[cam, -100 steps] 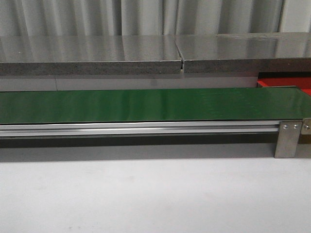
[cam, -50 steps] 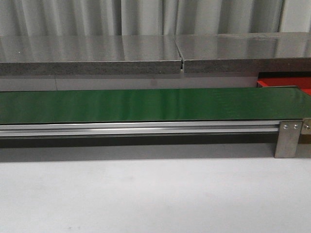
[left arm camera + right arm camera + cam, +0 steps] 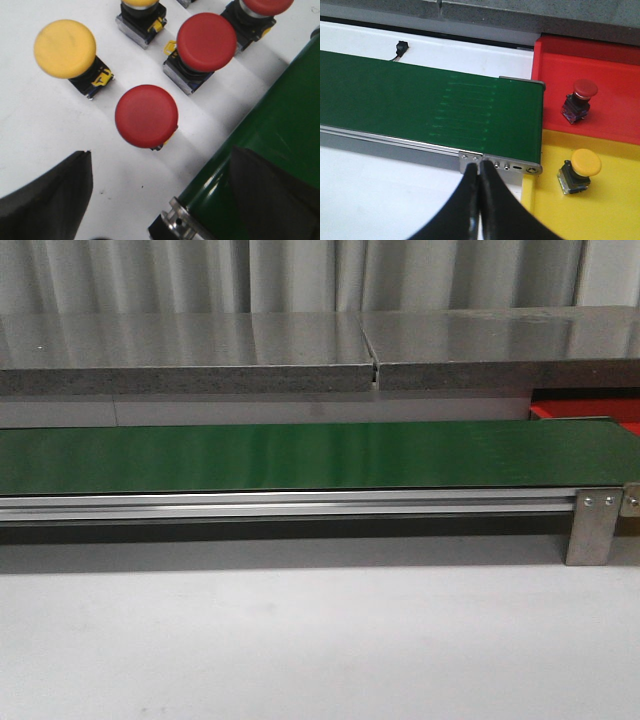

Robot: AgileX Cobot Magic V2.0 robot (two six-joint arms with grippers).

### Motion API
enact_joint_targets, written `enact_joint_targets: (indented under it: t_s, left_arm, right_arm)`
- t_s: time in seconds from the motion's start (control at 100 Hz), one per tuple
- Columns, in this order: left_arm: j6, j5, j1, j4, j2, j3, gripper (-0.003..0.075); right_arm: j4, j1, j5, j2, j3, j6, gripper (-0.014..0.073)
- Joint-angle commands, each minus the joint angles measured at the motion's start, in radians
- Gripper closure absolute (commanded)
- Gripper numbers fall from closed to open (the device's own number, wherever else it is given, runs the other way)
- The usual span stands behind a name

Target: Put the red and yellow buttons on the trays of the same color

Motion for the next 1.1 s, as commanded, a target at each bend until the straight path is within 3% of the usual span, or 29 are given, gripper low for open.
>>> enact_joint_targets:
  t_s: [0.0, 0.53, 1.09]
  left_arm:
    - [-0.012, -0.057, 0.0, -0.001, -0.016, -0.051, 0.0187]
    - [-0.012, -0.023, 0.0, 0.049, 0.083, -0.151, 0.0187]
    - [-0.012, -0.047, 0.0, 0.063, 0.104, -0.151, 0.0187]
  right_arm:
    - [0.013, 0.001, -0.062, -0.004, -0.026, -0.01, 0.0662]
    - [0.013, 0.001, -0.062, -0.004, -0.026, -0.01, 0.0662]
    - [0.013, 0.001, -0.062, -0.004, -0.026, -0.01, 0.0662]
